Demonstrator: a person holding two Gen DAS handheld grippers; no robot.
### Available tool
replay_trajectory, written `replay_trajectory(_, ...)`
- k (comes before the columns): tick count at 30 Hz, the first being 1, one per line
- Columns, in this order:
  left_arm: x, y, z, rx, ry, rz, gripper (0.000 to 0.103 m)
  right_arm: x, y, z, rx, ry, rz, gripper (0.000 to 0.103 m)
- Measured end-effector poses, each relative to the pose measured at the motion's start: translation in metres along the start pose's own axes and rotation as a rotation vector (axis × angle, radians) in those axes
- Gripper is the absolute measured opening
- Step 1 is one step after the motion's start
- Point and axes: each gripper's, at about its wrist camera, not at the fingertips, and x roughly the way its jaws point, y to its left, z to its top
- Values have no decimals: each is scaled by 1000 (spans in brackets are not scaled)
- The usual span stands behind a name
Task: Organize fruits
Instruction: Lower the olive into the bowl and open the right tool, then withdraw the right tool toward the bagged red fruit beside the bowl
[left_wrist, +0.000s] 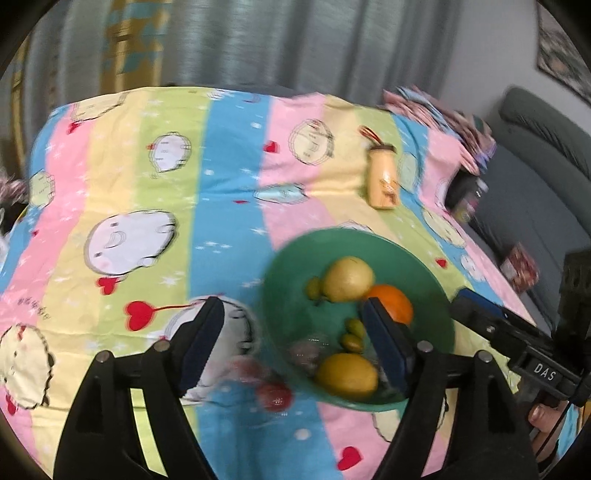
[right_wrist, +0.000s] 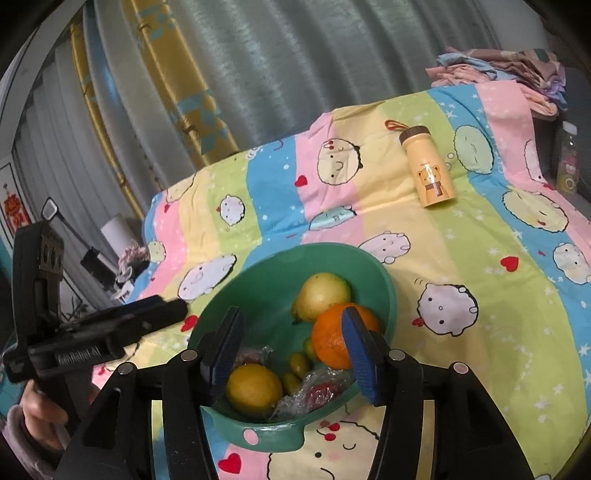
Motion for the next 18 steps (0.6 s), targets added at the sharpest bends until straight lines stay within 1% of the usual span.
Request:
replay_trajectory(3,-10,22,-6,-56,-11,39,82,-1,3,0,-4,2,13,56)
replay_trajectory(7,-16,37,-22,-93,13,64,82,-5,13,-1,-26,-2,48,56)
replay_trajectory(9,-19,42,-31,-111,24,72,82,-8,21,-1,-44,-6,84,56)
replay_trajectory(12,-27,48,-45,-127,40,87,86,-12,32,-5,-70,-5,144,56)
replay_trajectory(16,-47,54,-59,-131,45,120,89,-18,55,-14,-123,21,213,56)
replay_trajectory(18,-56,56,-63,-127,42,138,89,-24,66,-25,-131,42,248,56)
